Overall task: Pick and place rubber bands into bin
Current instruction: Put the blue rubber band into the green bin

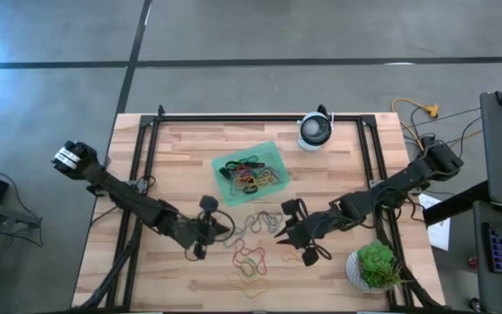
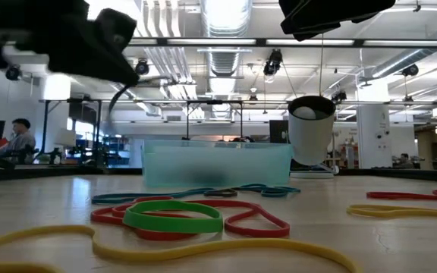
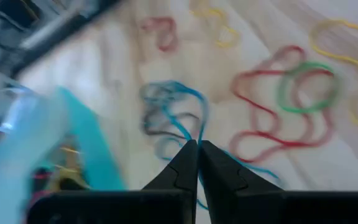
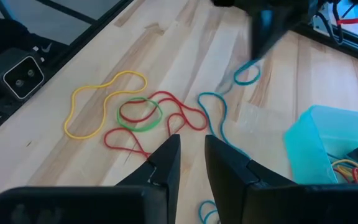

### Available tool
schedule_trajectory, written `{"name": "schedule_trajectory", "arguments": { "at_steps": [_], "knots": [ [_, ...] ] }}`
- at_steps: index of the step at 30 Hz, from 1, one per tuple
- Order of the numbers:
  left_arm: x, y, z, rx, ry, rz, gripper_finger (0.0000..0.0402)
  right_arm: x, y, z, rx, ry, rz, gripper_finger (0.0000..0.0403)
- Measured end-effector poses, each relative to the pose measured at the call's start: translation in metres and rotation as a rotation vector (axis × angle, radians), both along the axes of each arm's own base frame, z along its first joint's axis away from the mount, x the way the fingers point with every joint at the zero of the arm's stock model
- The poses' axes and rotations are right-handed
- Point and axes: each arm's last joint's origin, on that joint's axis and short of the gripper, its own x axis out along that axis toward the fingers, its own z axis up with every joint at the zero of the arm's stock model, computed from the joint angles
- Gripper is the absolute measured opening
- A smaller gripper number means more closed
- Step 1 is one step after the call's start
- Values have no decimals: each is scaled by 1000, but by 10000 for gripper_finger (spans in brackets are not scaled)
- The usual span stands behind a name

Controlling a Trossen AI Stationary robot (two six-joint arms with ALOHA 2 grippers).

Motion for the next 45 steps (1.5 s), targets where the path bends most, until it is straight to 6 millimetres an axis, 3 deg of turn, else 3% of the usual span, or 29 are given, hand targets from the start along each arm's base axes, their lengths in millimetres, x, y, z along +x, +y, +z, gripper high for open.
{"name": "schedule_trajectory", "arguments": {
  "at_steps": [6,13,19,24,34,45],
  "knots": [
    [2,28,26,79,-92,43,0,0,0,0,-2,4,0,68],
    [6,78,48,124,-161,198,0,0,0,-1,-5,6,2,68],
    [12,130,46,99,-136,345,0,0,0,-1,-5,7,1,68],
    [18,160,32,53,-83,408,0,-1,0,-1,-8,16,0,68],
    [35,172,-1,62,25,441,0,-2,-1,-3,-15,32,0,68],
    [45,175,-14,45,49,462,0,-2,-1,-3,-14,31,-1,68]
  ]
}}
